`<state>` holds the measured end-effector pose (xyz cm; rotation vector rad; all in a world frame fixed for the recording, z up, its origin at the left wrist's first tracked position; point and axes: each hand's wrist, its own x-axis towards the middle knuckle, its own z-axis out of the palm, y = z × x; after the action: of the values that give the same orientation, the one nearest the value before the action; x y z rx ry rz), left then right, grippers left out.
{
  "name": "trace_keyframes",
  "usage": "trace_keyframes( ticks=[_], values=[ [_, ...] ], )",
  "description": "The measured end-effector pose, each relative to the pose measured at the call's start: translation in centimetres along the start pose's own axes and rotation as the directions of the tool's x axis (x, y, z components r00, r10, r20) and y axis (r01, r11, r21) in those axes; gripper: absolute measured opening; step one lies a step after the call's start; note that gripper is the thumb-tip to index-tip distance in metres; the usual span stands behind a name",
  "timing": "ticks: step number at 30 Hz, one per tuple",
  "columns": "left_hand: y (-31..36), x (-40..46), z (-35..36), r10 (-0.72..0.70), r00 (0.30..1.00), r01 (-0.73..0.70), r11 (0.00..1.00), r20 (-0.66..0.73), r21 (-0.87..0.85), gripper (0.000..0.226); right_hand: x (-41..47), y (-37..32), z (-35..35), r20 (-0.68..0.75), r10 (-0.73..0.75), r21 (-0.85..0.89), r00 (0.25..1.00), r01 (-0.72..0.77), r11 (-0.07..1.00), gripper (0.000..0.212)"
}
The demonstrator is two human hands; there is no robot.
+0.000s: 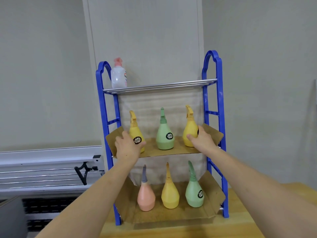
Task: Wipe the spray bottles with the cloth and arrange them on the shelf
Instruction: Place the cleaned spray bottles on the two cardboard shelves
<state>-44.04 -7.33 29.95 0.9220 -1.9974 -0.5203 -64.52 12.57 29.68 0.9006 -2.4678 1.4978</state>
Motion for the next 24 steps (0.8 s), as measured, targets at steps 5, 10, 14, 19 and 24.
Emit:
trace_keyframes(
  ticks=[5, 10, 14, 19, 24],
  values=[
    [-1.0, 2.5, 0.9, 0.001, 0.997, -0.005, 0.999, 0.077, 0.040, 0.074, 0.3, 0.2, 0.1, 0.004, -0.011, -0.004, 1.000, 0.011, 1.000, 0.068],
    [-0.9, 3.8, 1.7, 0.016, 0.991, -0.025, 0.997, 0.132, 0.067, 0.054, 0.7, 0.4, 0.2, 0.006, -0.006, -0.012, 1.000, 0.006, 1.000, 0.067],
    [-1.1, 4.0, 2.2, 0.012, 0.989, -0.022, 0.998, 0.147, 0.065, 0.050, 0.9, 0.6, 0.4, 0.009, -0.010, -0.016, 1.000, 0.010, 1.000, 0.065],
    [-1.2, 3.9, 2.3, 0.022, 0.987, -0.035, 0.997, 0.159, 0.076, 0.059, 1.1, 0.7, 0.4, 0.020, -0.014, -0.031, 1.000, 0.014, 0.999, 0.067],
    [-1.2, 4.0, 2.2, 0.022, 0.984, -0.034, 0.997, 0.176, 0.070, 0.062, 1.3, 0.8, 0.4, 0.022, -0.010, -0.032, 1.000, 0.011, 0.999, 0.069]
  ],
)
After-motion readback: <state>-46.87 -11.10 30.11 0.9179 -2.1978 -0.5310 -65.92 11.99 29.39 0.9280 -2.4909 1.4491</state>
